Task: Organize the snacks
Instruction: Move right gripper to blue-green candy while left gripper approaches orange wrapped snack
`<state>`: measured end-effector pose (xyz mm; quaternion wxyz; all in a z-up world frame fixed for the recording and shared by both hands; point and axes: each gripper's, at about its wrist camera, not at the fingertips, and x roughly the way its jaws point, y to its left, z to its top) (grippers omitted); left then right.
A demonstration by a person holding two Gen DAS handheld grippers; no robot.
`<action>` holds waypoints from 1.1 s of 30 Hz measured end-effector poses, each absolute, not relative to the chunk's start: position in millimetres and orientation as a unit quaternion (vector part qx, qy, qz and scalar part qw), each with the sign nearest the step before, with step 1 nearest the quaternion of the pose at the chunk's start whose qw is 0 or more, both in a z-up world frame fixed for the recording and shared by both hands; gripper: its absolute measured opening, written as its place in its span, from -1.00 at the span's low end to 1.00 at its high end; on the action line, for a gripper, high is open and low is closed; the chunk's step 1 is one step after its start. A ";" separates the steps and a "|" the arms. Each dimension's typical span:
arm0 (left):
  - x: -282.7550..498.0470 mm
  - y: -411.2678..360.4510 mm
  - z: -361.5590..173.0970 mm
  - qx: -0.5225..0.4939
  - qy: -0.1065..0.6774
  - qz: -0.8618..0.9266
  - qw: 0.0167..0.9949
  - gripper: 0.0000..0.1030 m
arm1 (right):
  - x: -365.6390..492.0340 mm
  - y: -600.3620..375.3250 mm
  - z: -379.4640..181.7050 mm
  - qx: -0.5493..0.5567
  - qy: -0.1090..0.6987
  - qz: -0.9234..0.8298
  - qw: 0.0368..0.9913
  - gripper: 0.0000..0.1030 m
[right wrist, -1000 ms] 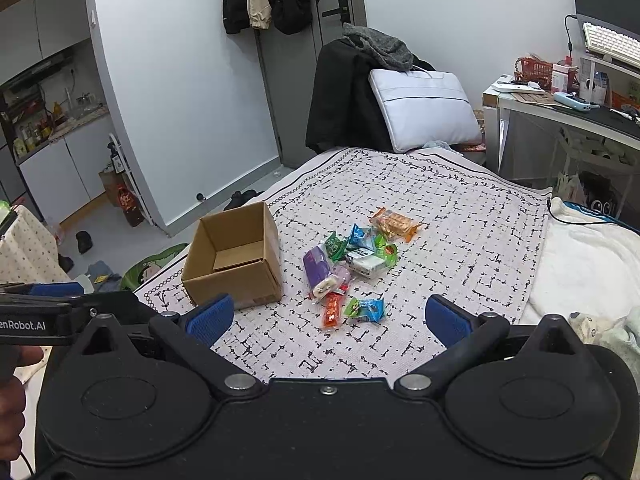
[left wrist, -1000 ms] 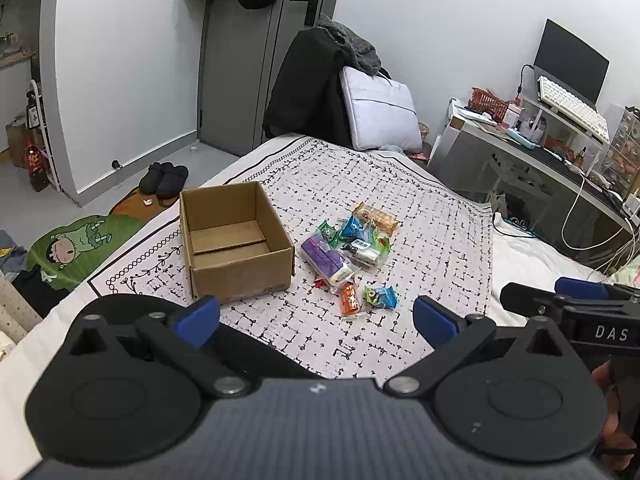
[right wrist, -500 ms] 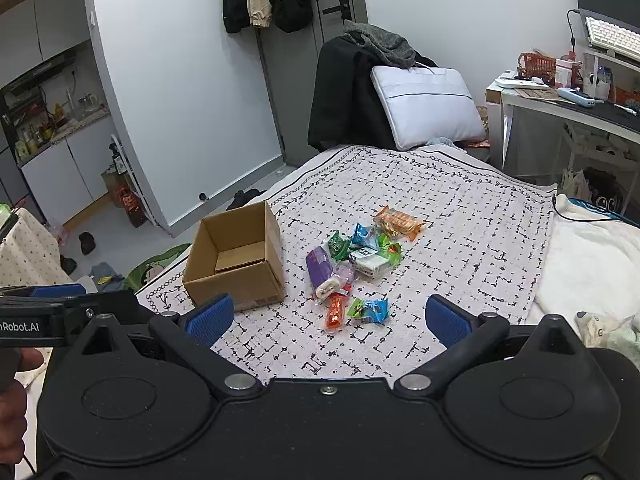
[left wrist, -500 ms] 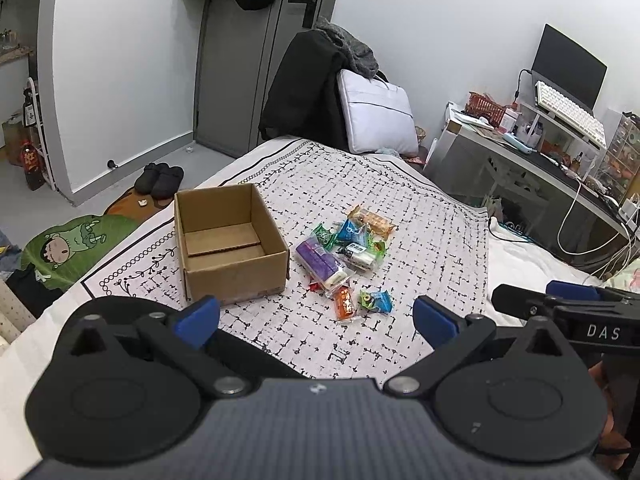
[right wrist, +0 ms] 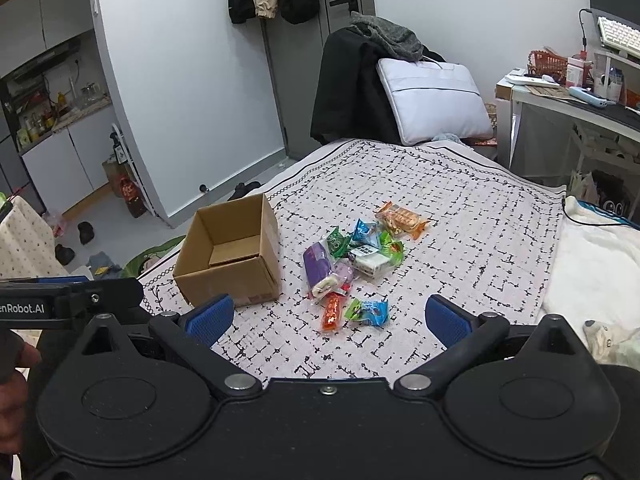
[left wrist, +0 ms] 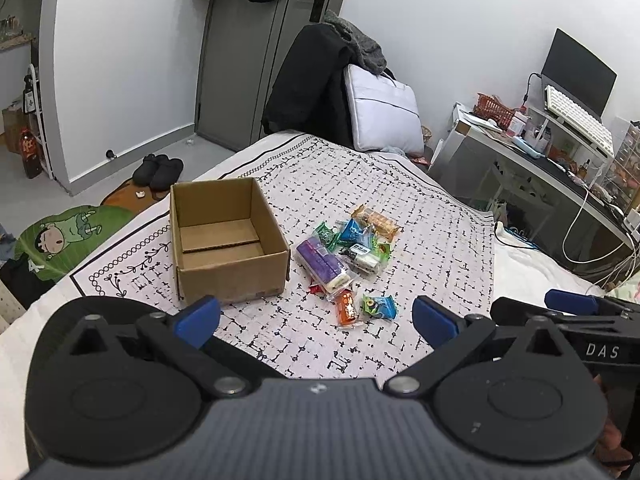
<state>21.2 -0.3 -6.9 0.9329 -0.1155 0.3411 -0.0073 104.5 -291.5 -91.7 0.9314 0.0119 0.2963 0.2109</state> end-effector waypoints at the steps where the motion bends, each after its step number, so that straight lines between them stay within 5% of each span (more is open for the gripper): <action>1: 23.5 0.1 -8.4 -0.117 0.342 -0.007 0.932 0.98 | 106.7 -290.9 -93.4 0.010 0.297 0.212 0.931 1.00; 19: 72.9 -6.9 -44.7 -0.136 0.363 -0.010 0.922 0.92 | 165.3 -301.6 -125.9 0.060 0.340 0.215 0.914 1.00; 33: 121.5 -12.9 -76.1 -0.165 0.396 0.001 0.903 0.53 | 219.6 -297.9 -146.5 0.082 0.379 0.230 0.893 0.96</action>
